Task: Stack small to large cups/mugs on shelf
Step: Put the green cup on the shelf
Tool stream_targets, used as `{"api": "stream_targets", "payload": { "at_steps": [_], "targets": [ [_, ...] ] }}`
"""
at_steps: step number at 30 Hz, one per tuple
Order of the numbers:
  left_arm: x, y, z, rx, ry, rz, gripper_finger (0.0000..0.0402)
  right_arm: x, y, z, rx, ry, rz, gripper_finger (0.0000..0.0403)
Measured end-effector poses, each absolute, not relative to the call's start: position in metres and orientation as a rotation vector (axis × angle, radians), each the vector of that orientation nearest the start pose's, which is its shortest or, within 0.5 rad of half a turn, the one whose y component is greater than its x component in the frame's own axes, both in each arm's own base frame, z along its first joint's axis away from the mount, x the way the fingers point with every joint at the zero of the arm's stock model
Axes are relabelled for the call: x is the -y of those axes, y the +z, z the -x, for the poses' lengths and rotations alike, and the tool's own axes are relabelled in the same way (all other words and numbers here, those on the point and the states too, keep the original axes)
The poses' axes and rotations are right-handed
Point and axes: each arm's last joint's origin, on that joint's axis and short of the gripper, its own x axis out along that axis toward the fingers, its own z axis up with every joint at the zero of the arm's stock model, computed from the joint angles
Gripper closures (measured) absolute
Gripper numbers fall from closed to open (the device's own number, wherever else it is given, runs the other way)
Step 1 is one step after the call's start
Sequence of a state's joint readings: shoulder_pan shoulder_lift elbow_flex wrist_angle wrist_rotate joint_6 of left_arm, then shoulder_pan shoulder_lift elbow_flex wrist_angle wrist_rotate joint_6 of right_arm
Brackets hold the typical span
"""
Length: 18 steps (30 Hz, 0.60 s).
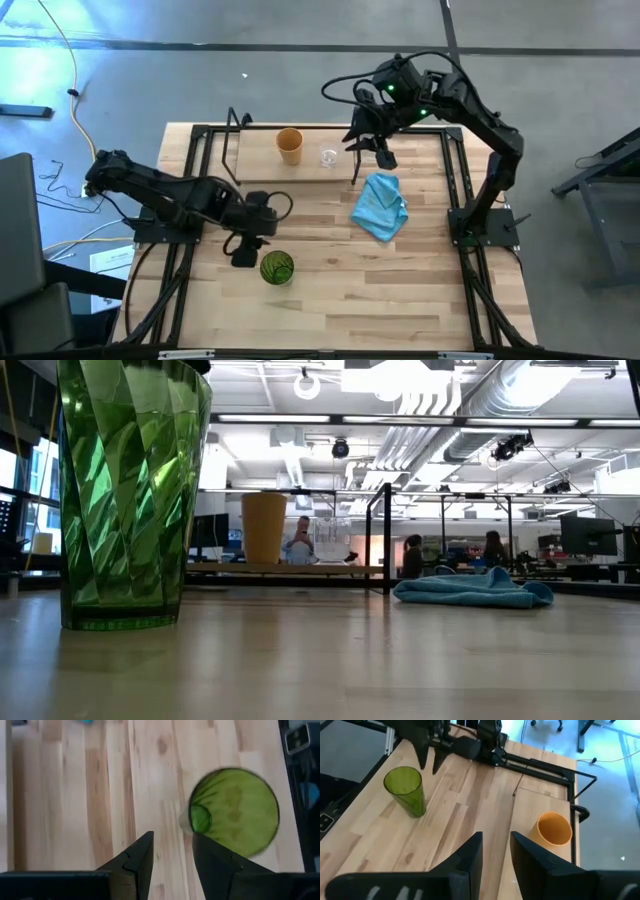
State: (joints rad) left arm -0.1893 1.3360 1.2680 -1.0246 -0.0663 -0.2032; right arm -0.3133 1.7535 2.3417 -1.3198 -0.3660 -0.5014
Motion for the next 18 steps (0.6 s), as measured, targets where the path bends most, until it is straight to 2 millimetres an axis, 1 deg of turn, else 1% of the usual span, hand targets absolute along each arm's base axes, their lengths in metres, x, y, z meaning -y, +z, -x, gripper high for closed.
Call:
{"api": "stream_targets", "payload": {
  "at_steps": [3, 8, 12, 16, 18],
  "targets": [
    [0.045, 0.309, -0.247, -1.101, 0.027, 0.06, 0.0277, 0.085, 0.488, -0.294, -0.649, 0.215, 0.234, 0.0311],
    [0.047, 0.303, -0.253, -1.083, 0.026, 0.084, 0.0277, 0.085, 0.488, -0.294, -0.648, 0.215, 0.234, 0.0311],
    [0.05, 0.303, -0.26, -1.044, -0.033, 0.107, 0.0277, 0.085, 0.488, -0.294, -0.648, 0.216, 0.237, 0.0311],
    [0.052, 0.299, -0.266, -1.05, -0.066, 0.12, 0.0277, 0.085, 0.488, -0.294, -0.648, 0.216, 0.237, 0.0311],
    [0.051, 0.297, -0.265, -1.069, -0.066, 0.119, 0.0277, 0.085, 0.488, -0.294, -0.648, 0.216, 0.238, 0.0311]
  ]
}}
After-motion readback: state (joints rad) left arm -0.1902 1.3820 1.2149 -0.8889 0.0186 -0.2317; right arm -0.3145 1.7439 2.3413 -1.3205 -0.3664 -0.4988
